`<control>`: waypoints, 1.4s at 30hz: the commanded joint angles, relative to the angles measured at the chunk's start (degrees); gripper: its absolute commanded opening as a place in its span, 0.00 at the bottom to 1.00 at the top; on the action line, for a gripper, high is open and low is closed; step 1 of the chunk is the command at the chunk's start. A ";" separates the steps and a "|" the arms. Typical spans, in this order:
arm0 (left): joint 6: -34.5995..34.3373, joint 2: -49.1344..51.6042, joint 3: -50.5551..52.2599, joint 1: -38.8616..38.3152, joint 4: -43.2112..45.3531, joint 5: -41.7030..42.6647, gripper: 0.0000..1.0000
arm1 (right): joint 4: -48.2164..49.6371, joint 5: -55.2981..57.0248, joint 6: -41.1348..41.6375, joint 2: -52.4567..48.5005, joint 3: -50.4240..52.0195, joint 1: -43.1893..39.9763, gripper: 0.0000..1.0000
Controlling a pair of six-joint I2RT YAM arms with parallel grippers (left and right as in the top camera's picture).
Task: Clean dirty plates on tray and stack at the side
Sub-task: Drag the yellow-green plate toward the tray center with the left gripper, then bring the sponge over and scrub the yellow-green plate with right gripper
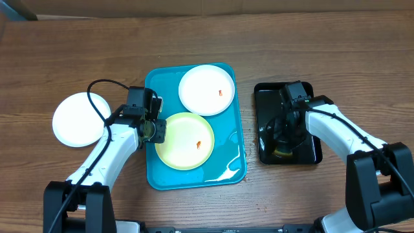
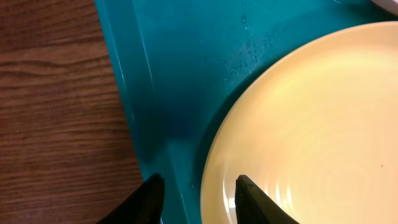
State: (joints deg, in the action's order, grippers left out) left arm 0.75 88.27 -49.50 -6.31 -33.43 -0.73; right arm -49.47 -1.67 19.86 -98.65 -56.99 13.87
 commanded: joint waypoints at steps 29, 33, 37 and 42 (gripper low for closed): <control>-5.05 5.70 1.75 -0.13 3.04 3.34 0.04 | -1.62 -2.54 -1.18 -0.37 -1.16 -0.13 0.04; -4.81 5.70 1.75 -0.13 2.36 2.80 0.04 | 0.94 -2.29 -1.18 -0.37 -1.14 -0.13 0.16; -4.83 5.70 1.77 -0.13 1.18 2.67 0.04 | 1.11 -3.67 -0.79 -0.37 -1.31 -0.13 0.04; -5.03 5.70 1.77 -0.13 0.46 2.78 0.04 | -6.75 -4.04 -1.11 0.90 -7.61 0.37 0.04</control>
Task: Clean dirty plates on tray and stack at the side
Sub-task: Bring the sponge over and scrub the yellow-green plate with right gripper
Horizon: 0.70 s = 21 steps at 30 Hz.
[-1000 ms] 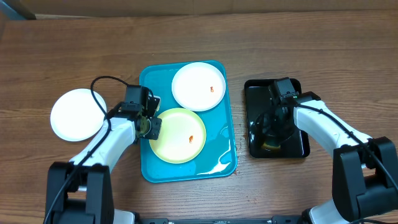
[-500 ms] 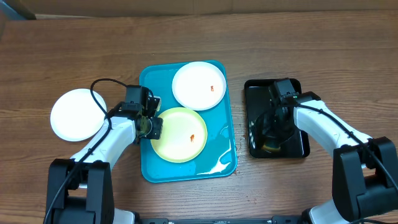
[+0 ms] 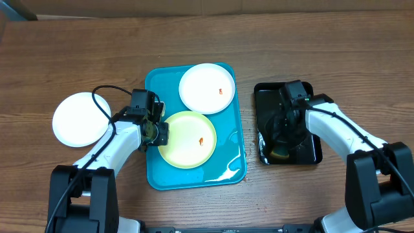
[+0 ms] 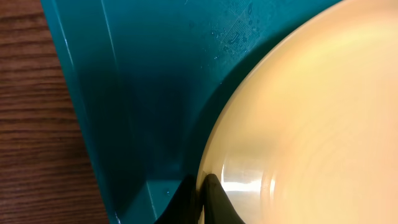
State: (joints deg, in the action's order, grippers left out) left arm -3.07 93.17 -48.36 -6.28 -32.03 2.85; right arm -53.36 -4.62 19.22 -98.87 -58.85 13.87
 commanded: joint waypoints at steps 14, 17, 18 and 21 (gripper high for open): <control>-3.82 0.81 0.63 -0.17 -0.85 4.72 0.04 | 0.46 -8.41 -1.01 6.47 -11.61 18.99 0.04; -4.09 0.81 0.61 -0.17 -0.94 4.74 0.04 | 5.46 -8.20 0.17 6.10 -11.61 23.69 0.04; -4.63 0.81 0.61 -0.17 -0.94 4.76 0.04 | 6.84 -7.78 0.96 5.77 -11.61 24.92 0.04; -4.90 0.81 0.63 -0.17 -0.90 6.38 0.04 | 11.63 -4.11 5.05 3.67 -11.54 28.61 0.04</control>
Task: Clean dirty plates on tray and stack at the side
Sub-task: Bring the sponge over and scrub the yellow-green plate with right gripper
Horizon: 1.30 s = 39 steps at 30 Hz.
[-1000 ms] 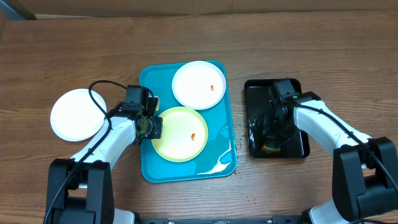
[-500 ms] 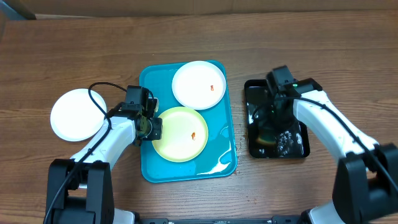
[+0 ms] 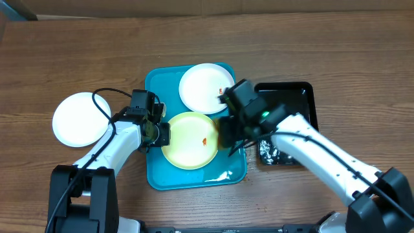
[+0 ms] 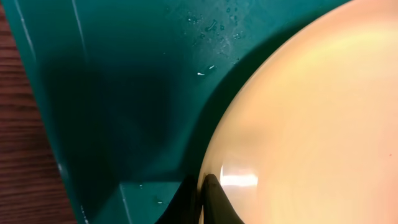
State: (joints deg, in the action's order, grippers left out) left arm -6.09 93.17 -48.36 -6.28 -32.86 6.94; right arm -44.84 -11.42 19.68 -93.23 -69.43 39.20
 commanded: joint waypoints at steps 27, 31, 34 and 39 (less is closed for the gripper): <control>-1.84 0.81 0.61 -0.11 -0.09 2.95 0.04 | 11.54 15.34 16.61 -23.47 -1.01 11.06 0.04; -1.81 0.81 0.63 -0.11 -0.13 1.88 0.04 | 7.50 17.62 18.53 -23.47 -1.05 8.94 0.04; -1.66 0.81 0.63 -0.09 -0.20 1.44 0.04 | 5.57 17.84 18.53 -23.47 -1.05 6.54 0.04; -1.62 0.81 0.61 -0.07 -0.17 1.44 0.04 | 2.95 17.86 18.51 -23.47 -1.05 2.01 0.04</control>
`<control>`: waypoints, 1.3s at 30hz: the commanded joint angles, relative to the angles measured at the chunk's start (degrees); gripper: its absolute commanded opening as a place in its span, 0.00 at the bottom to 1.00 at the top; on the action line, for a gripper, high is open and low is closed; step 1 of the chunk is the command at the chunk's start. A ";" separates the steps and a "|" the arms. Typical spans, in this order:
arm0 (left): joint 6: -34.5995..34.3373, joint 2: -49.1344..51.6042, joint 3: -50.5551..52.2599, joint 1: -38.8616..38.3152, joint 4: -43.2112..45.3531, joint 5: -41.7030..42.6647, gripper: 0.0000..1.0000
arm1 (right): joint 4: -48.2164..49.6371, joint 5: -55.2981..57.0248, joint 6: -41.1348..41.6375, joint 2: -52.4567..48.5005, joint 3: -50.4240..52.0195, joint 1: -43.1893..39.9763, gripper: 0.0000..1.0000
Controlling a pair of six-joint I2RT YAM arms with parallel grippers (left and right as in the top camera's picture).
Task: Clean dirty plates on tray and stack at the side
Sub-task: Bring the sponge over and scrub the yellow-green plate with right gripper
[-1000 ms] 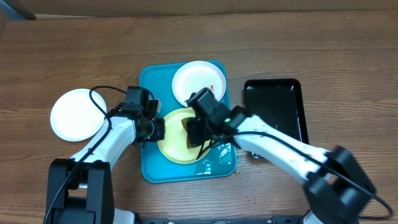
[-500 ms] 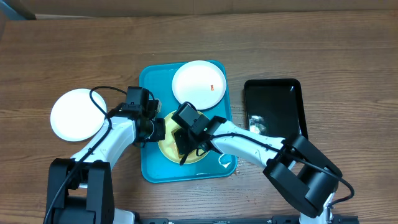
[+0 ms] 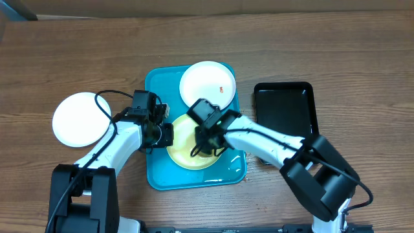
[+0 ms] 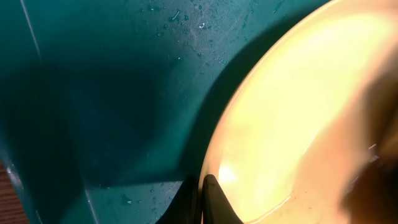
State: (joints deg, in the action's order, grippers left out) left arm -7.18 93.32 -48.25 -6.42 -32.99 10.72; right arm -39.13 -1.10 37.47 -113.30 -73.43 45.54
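Note:
A pale yellow plate (image 3: pixel 183 154) (image 4: pixel 292 106) lies in the near half of the teal tray (image 3: pixel 154 173) (image 4: pixel 106 93). My left gripper (image 3: pixel 166 134) (image 4: pixel 200 200) is shut on the plate's left rim, which casts a shadow on the tray floor. From the right, my right gripper (image 3: pixel 204 138) reaches across and presses down onto the middle of the yellow plate, shut on a dark sponge that is mostly hidden beneath it. A white plate (image 3: pixel 207 83) with a red stain sits at the far end of the tray.
A clean white plate (image 3: pixel 79 119) lies on the wooden table left of the tray. A black tray (image 3: pixel 284 110) stands to the right of the teal tray. Water drops and a wet sheen cover the teal tray's floor.
My right gripper has moved left from the yellow plate's right edge onto its middle. The left gripper stays shut on the rim. The plate has shifted slightly right.
At first my left gripper was open around the yellow plate's left rim and my right gripper was down in the black tray over a sponge. Then the left was shut on the rim. Later the right had left the black tray, and now it presses on the plate.

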 commanded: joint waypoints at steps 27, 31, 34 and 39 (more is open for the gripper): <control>-0.46 0.63 0.39 0.07 -0.42 -2.34 0.04 | -20.65 16.68 0.68 3.10 -5.84 -9.64 0.04; 0.00 0.63 -1.16 0.07 -2.43 -2.40 0.04 | -21.22 16.26 -0.57 5.31 -5.84 -11.23 0.04; 1.05 0.63 -3.30 0.07 -4.35 -2.54 0.04 | -20.85 14.05 -4.24 7.48 -5.84 -12.44 0.04; 1.75 0.63 -8.74 0.00 -10.25 -4.20 0.04 | -20.35 8.09 -10.64 11.74 -5.84 -14.99 0.04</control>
State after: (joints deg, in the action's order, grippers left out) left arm -7.05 93.47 -52.21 -6.72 -40.95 9.63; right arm -59.99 10.72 33.04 -107.07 -79.11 32.12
